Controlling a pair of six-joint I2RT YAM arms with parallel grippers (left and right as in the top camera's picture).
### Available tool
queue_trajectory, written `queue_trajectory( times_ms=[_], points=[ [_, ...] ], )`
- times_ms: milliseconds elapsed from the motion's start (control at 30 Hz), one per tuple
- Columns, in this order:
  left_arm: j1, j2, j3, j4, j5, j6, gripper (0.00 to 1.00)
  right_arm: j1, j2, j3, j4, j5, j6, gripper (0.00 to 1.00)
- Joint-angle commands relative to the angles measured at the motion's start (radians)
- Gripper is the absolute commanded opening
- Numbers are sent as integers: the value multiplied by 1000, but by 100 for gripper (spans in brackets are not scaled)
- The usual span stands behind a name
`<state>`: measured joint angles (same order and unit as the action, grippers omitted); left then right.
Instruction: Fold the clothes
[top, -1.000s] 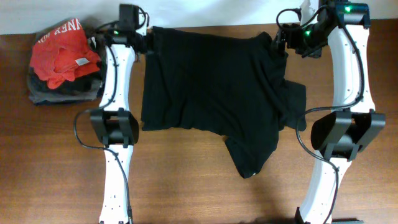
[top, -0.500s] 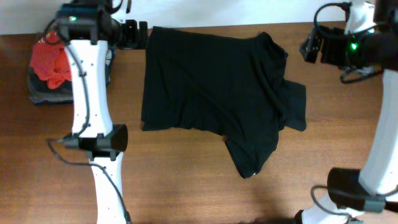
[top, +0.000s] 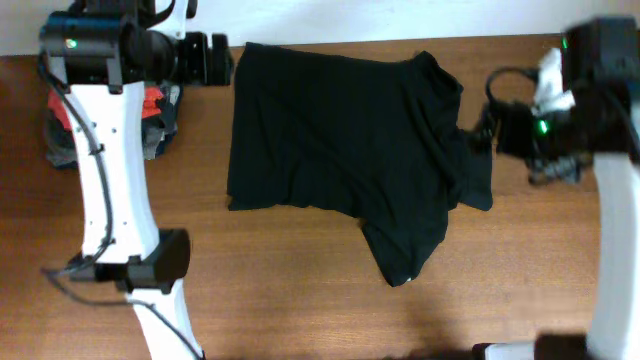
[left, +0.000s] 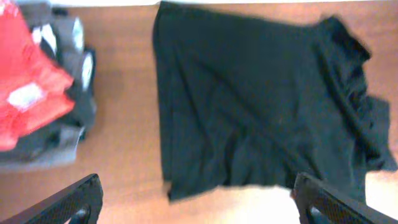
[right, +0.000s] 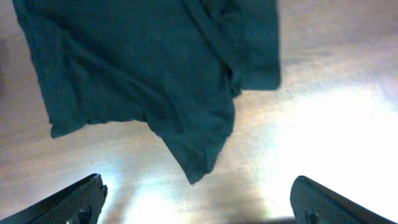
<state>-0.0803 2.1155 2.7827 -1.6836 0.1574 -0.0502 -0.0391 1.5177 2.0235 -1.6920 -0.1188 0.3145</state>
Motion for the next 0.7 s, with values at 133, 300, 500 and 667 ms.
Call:
queue_trajectory(
  times_ms=[133,300,500,667],
  points=[
    [0,-132,-426,-3,-106,-55,96,15,-165,-293,21,70,70,99],
    [0,-132,-716,129,-114,-54,93,53,-182,-536,127,21,95,99],
    [0,-132,-1035,430,-113,-31,90,120,-182,-773,301,-42,126,100],
    [0,-132,-1210,582,-109,-24,89,144,-182,-822,318,-43,140,100]
  ],
)
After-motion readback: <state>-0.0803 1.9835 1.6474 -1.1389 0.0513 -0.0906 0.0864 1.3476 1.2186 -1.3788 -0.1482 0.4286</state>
